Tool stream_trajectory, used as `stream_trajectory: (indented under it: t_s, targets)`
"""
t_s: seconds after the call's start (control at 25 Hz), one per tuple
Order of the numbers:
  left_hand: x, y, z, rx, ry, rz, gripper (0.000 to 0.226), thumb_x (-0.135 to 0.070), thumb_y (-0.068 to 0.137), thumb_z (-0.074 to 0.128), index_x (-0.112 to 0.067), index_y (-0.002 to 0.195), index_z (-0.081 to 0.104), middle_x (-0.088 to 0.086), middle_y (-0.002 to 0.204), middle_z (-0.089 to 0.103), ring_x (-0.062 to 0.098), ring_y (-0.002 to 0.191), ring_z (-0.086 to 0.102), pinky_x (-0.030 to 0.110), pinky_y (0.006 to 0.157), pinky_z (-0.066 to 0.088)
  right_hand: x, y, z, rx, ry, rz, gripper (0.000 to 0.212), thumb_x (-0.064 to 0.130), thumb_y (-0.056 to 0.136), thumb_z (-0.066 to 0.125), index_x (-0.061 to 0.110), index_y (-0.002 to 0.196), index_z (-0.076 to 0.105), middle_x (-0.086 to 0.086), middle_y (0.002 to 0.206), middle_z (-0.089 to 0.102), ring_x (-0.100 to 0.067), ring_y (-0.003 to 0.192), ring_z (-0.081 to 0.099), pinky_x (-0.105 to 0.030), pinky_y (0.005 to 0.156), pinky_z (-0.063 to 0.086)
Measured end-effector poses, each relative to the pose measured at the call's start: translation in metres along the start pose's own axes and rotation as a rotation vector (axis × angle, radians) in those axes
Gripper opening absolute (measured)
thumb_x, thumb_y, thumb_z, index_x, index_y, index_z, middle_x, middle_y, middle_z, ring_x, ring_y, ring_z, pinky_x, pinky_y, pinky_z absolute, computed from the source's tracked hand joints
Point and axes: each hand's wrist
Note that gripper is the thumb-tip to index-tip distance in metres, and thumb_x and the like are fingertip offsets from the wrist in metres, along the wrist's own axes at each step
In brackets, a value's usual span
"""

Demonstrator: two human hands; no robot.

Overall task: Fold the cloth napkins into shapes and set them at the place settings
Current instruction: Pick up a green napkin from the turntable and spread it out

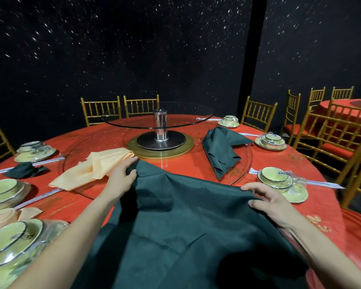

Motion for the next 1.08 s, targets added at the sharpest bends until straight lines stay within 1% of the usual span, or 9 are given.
stream_trajectory:
  t_s: [0.08,0.24,0.4,0.52,0.6,0.68,0.84,0.96,1.08]
  targets:
    - [-0.001,0.002,0.001,-0.005,0.034,0.015,0.048,0.003,0.086,0.057,-0.006,0.133,0.050,0.012,0.139,0.048,0.023,0.131,0.041,0.026,0.109,0.027,0.003,0.006,-0.003,-0.038,-0.149,-0.039,0.058,-0.021,0.080,0.053,0.032,0.075,0.076,0.004,0.092,0.066,-0.004,0.081,0.060,-0.007,0.072,0.044]
    - [-0.007,0.011,0.007,0.015,0.113,0.068,0.063,-0.013,0.086,0.066,-0.009,0.142,0.039,0.007,0.148,0.036,0.018,0.138,0.029,0.020,0.108,0.017,-0.001,0.025,-0.014,-0.101,-0.464,-0.093,0.032,-0.002,0.083,0.065,0.021,0.105,0.068,0.007,0.098,0.051,-0.001,0.093,0.050,0.001,0.079,0.030]
    - [-0.005,0.029,0.032,0.100,0.229,0.134,0.075,-0.017,0.085,0.067,-0.009,0.147,0.026,0.006,0.154,0.024,0.017,0.142,0.020,0.015,0.107,0.011,-0.041,0.062,-0.023,-0.236,-0.903,-0.187,0.031,0.009,0.082,0.062,0.019,0.110,0.070,0.008,0.095,0.052,-0.017,0.098,0.053,-0.037,0.089,0.038]
    - [0.009,0.036,0.054,0.203,0.459,0.003,0.085,-0.034,0.085,0.066,-0.020,0.151,0.014,0.007,0.158,0.005,0.025,0.144,0.014,0.036,0.115,0.018,-0.072,0.076,-0.023,-0.199,-1.147,-0.105,0.040,0.035,0.069,0.053,0.026,0.102,0.074,-0.002,0.106,0.062,-0.031,0.101,0.057,-0.050,0.087,0.038]
    - [0.012,0.026,0.069,0.305,0.602,-0.112,0.082,-0.049,0.087,0.058,-0.033,0.150,0.009,0.005,0.158,-0.010,0.029,0.145,0.002,0.048,0.115,0.011,-0.087,0.074,-0.016,-0.119,-1.258,-0.046,0.040,0.046,0.066,0.053,0.032,0.096,0.074,-0.006,0.116,0.063,-0.032,0.107,0.056,-0.056,0.092,0.038]
    - [0.011,0.007,0.081,0.429,0.650,-0.118,0.072,-0.059,0.088,0.048,-0.040,0.148,0.014,0.001,0.158,-0.013,0.027,0.145,-0.006,0.053,0.113,0.000,-0.094,0.063,-0.002,-0.058,-1.274,-0.070,0.036,0.054,0.067,0.051,0.034,0.086,0.074,-0.006,0.109,0.066,-0.028,0.100,0.060,-0.056,0.084,0.045]
    - [0.011,-0.022,0.088,0.631,0.672,-0.118,0.061,-0.065,0.090,0.034,-0.044,0.146,0.018,-0.002,0.159,-0.001,0.025,0.145,-0.006,0.054,0.113,-0.005,-0.089,0.031,0.040,-0.032,-1.069,-0.232,0.049,0.075,0.075,0.041,0.033,0.084,0.065,0.009,0.080,0.063,-0.017,0.072,0.066,-0.035,0.063,0.049]
    - [0.007,-0.028,0.083,0.584,0.684,-0.108,0.063,-0.063,0.092,0.030,-0.038,0.149,0.015,0.002,0.159,0.001,0.026,0.145,-0.005,0.053,0.114,-0.004,-0.071,0.013,0.068,0.166,-1.111,0.039,0.050,0.070,0.066,0.058,0.032,0.098,0.050,0.013,0.089,0.052,-0.012,0.097,0.059,-0.027,0.078,0.040]
    - [-0.005,-0.040,0.073,0.497,0.637,-0.016,0.063,-0.058,0.094,0.032,-0.032,0.149,0.018,0.002,0.159,0.004,0.022,0.146,-0.004,0.050,0.115,-0.003,-0.066,0.014,0.078,0.341,-1.077,0.180,0.035,0.050,0.073,0.068,0.027,0.072,0.041,0.012,0.079,0.047,-0.012,0.086,0.050,-0.023,0.068,0.035]
Point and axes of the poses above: each hand's wrist, its own y-axis towards the middle knuckle, its own z-axis out of the palm, x = y × z
